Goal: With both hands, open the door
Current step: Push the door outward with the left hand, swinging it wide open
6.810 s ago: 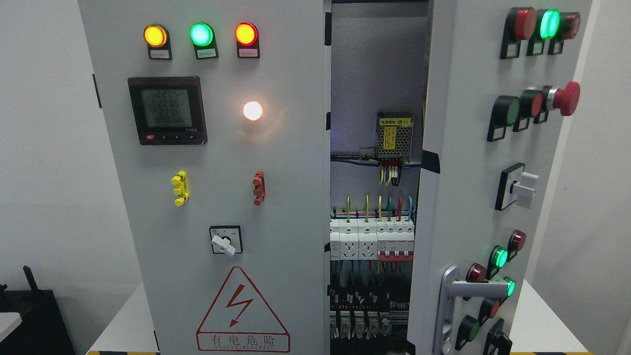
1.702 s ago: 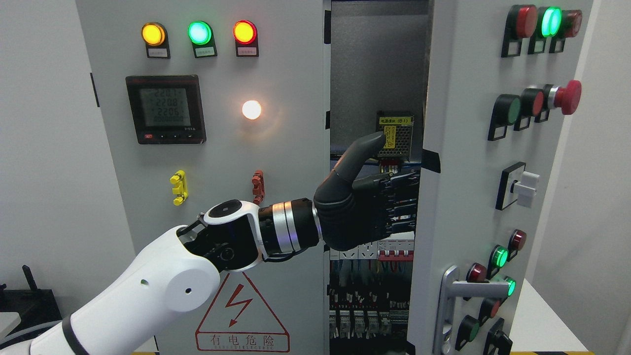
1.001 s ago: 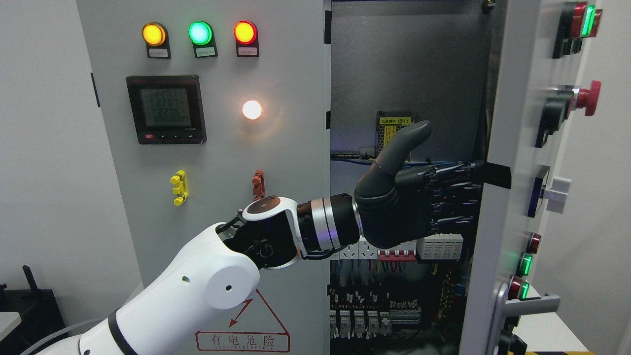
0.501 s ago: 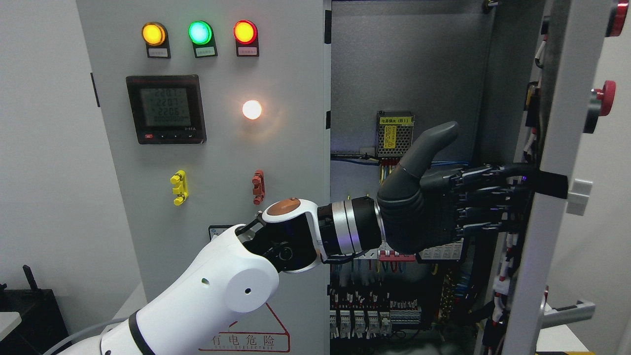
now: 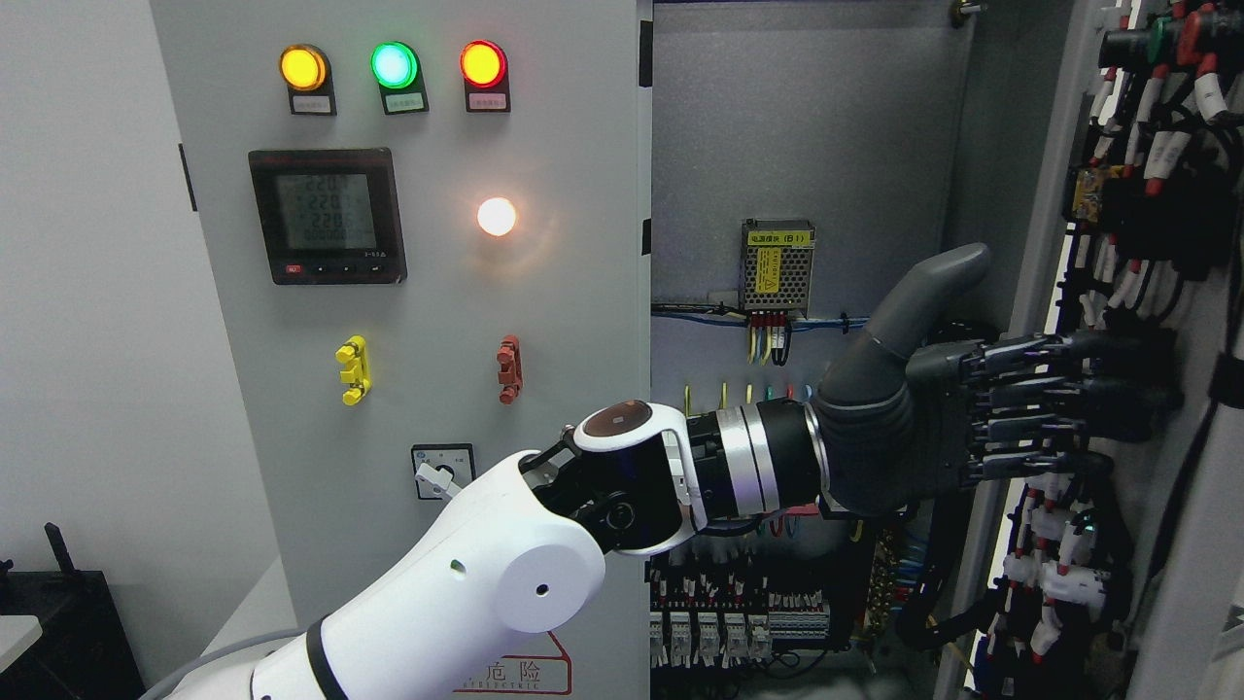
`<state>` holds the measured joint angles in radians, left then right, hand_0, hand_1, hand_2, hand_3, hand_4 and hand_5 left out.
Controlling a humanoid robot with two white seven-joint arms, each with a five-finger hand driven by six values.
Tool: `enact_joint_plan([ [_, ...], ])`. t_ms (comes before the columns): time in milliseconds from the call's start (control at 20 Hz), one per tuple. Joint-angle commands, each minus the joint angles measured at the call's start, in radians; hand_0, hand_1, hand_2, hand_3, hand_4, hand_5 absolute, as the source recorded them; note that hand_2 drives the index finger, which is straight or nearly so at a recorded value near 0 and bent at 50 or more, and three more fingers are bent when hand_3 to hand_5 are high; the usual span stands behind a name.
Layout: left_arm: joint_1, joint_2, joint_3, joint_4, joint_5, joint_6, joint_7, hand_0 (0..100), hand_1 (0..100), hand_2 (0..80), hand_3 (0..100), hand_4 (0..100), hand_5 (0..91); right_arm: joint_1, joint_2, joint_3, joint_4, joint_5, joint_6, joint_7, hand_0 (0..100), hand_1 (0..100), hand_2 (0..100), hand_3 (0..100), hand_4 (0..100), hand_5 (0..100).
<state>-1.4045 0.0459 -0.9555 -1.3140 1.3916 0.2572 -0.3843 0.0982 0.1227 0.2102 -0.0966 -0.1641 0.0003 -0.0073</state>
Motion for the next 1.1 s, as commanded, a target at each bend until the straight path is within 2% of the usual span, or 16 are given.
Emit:
enact_joint_plan([
  [0,-0.001,-0.057,-0.022,-0.071,0.000,-0.006,0.071,0,0,0.0,0,4,0.0,0.000,0.000,0.000,0.000,0.000,0.000,0.000,0,0,0,0,0,0],
  [150,-0.001,-0.058,-0.038,-0.094,0.001,-0.012,0.107,0,0,0.0,0,4,0.0,0.000,0.000,0.000,0.000,0.000,0.000,0.000,0,0,0,0,0,0],
  [451,-0.002,-0.061,-0.072,-0.108,0.003,-0.027,0.107,0,0,0.0,0,4,0.0,0.000,0.000,0.000,0.000,0.000,0.001,0.000,0,0,0,0,0,0],
  [751,-0.010,-0.061,-0.147,-0.107,0.012,-0.088,0.107,0,0,0.0,0,4,0.0,0.000,0.000,0.000,0.000,0.000,0.000,0.000,0,0,0,0,0,0],
  [1052,-0.087,-0.063,-0.223,-0.102,0.084,-0.148,0.108,0,0,0.0,0,4,0.0,0.000,0.000,0.000,0.000,0.000,0.000,0.000,0,0,0,0,0,0],
])
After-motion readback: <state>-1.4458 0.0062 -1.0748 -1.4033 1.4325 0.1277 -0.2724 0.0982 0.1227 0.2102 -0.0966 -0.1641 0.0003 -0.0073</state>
